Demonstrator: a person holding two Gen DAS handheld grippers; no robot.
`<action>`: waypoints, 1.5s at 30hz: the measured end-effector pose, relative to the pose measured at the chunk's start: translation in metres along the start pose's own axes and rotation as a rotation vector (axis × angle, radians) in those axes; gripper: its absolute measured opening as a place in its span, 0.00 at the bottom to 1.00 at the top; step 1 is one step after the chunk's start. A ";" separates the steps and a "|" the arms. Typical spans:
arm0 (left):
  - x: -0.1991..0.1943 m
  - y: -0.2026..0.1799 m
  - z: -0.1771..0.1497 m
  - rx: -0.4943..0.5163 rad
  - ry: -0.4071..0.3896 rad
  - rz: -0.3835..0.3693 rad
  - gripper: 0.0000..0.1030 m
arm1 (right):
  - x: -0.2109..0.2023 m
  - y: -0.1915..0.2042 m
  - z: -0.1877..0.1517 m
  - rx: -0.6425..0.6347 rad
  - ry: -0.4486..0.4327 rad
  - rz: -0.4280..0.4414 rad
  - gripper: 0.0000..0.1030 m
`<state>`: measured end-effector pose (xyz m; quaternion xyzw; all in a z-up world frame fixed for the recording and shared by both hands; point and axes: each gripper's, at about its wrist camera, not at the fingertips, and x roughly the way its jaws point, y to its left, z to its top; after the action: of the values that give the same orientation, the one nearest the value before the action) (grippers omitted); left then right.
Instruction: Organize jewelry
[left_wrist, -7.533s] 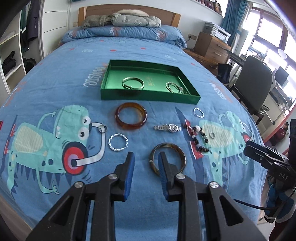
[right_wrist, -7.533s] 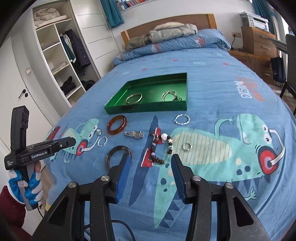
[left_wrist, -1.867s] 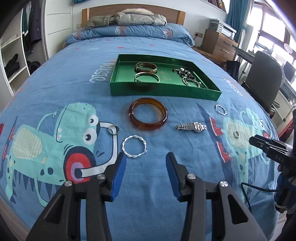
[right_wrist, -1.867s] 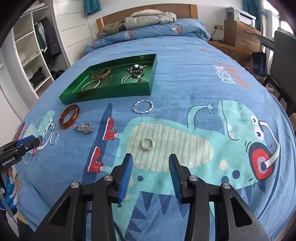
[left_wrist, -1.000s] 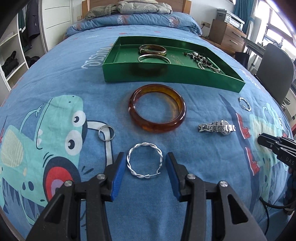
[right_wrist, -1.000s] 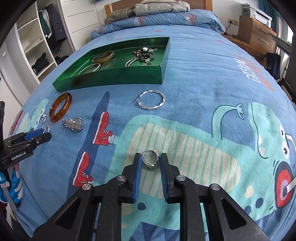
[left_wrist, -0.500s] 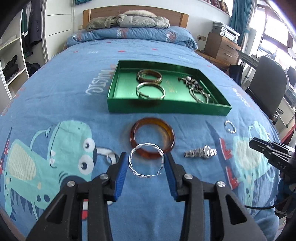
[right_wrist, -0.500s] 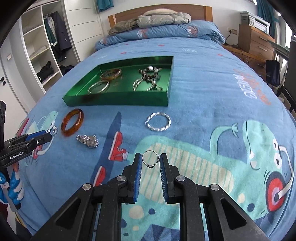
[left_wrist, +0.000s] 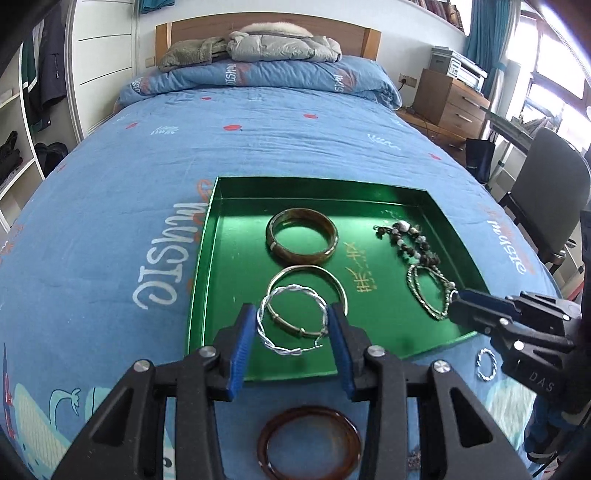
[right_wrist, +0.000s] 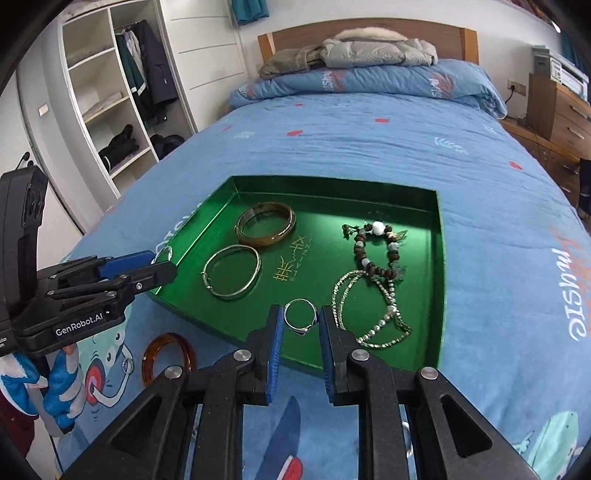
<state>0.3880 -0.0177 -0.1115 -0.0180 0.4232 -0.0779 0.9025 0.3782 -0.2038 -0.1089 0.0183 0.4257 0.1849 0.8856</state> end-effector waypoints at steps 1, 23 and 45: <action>0.008 0.004 0.004 -0.010 0.009 0.013 0.36 | 0.011 -0.001 0.003 -0.002 0.022 0.005 0.19; 0.041 0.021 0.013 -0.006 0.117 0.035 0.37 | 0.051 0.008 0.002 -0.111 0.149 -0.086 0.23; -0.219 0.022 -0.033 0.005 -0.192 0.154 0.37 | -0.207 0.050 -0.045 -0.104 -0.206 -0.107 0.34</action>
<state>0.2280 0.0396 0.0317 0.0098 0.3346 -0.0072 0.9423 0.2101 -0.2336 0.0265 -0.0315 0.3226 0.1565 0.9330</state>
